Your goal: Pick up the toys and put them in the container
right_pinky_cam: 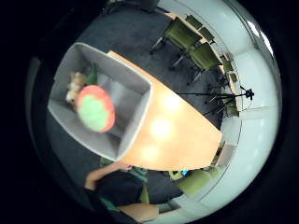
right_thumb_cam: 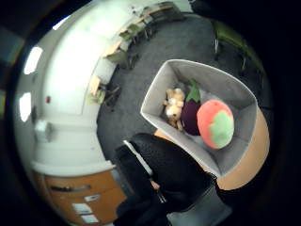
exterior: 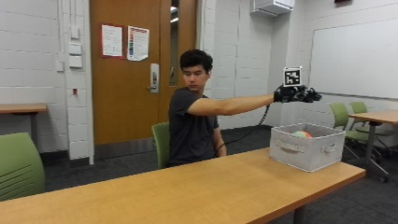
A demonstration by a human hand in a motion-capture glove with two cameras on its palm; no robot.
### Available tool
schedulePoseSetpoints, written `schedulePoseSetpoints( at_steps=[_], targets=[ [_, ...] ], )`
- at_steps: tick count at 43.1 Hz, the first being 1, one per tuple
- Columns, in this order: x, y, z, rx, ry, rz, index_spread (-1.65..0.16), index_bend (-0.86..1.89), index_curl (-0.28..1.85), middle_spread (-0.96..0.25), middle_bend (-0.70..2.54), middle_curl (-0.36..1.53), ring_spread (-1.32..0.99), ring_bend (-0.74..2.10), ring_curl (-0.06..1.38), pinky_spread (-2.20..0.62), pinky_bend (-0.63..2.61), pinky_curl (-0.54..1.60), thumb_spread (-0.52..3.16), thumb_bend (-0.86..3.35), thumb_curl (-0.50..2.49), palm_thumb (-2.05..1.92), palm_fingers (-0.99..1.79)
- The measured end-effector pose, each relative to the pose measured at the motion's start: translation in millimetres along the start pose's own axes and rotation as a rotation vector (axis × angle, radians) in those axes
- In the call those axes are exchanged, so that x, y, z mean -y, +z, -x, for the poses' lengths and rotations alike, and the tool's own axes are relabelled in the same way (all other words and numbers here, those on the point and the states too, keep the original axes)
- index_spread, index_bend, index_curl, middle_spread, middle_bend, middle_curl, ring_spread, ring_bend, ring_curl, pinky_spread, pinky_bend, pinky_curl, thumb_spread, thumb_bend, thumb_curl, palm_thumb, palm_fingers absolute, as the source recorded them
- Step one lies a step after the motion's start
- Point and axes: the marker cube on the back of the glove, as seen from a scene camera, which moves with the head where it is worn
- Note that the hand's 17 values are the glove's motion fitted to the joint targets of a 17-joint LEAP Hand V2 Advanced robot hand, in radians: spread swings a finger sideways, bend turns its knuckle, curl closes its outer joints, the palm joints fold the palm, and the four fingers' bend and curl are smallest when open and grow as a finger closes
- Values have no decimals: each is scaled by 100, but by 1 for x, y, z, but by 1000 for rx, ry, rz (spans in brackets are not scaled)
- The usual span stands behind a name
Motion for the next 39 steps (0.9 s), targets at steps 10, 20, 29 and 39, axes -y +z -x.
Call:
schedulePoseSetpoints(
  at_steps=[10,20,29,39],
  targets=[
    [-65,-28,-94,-58,-144,-60,-37,10,78,-14,24,65,-22,48,26,-7,89,30,103,-12,36,-16,-15],
    [-124,-29,-196,-116,159,-65,-33,14,66,-12,24,60,-25,41,25,-7,77,28,104,-11,27,-15,-9],
    [-171,-10,-264,-144,350,-55,-30,17,61,-11,24,57,-28,29,23,-12,62,26,104,-11,21,-15,-8],
    [-199,3,-299,-135,427,-38,-27,16,56,-12,21,54,-31,19,23,-15,53,26,103,-11,16,-16,-7]
  ],
)
